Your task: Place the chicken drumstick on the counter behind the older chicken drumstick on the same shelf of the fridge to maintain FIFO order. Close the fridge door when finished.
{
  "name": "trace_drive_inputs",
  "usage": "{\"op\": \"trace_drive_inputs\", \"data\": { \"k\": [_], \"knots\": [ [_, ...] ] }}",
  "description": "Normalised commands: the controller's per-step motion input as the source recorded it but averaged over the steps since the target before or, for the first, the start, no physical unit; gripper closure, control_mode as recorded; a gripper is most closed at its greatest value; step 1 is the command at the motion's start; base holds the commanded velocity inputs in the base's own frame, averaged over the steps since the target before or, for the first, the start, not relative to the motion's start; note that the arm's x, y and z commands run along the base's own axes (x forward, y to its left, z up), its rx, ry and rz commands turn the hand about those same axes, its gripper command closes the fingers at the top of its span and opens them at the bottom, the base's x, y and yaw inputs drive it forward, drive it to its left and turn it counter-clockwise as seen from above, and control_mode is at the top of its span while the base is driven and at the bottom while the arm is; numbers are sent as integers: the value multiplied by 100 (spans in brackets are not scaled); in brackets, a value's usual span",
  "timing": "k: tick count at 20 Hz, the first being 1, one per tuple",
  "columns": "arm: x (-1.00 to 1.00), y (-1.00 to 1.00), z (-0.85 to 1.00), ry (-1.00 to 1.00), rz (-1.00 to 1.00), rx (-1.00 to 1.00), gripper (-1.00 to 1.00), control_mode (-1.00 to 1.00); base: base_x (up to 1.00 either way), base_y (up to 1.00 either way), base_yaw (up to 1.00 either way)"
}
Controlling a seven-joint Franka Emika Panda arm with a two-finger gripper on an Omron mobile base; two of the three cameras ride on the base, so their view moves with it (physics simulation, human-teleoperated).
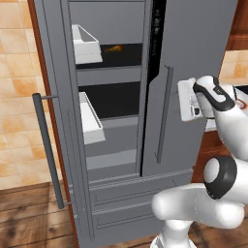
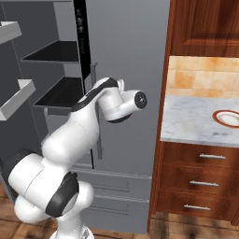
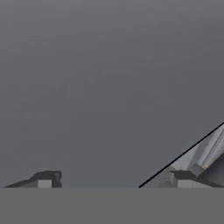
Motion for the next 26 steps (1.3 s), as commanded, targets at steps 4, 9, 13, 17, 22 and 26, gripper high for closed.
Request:
{"op": "trace_drive_inputs", "data": {
  "k": [4, 9, 13, 17, 22, 26],
  "knots": [
    [44, 32, 20, 0, -12, -1, -100, -100, 0, 0, 0],
    [32, 7, 3, 11, -15, -3, -100, -100, 0, 0, 0],
    [-25, -8, 21, 11, -3, 0, -100, -100, 0, 0, 0],
    [-97, -22, 55, 4, 0, 0, -100, -100, 0, 0, 0],
    [-74, -4, 20, 2, -1, 0, -100, -100, 0, 0, 0],
    [-63, 3, -6, -6, 0, -2, -100, -100, 0, 0, 0]
  ]
}}
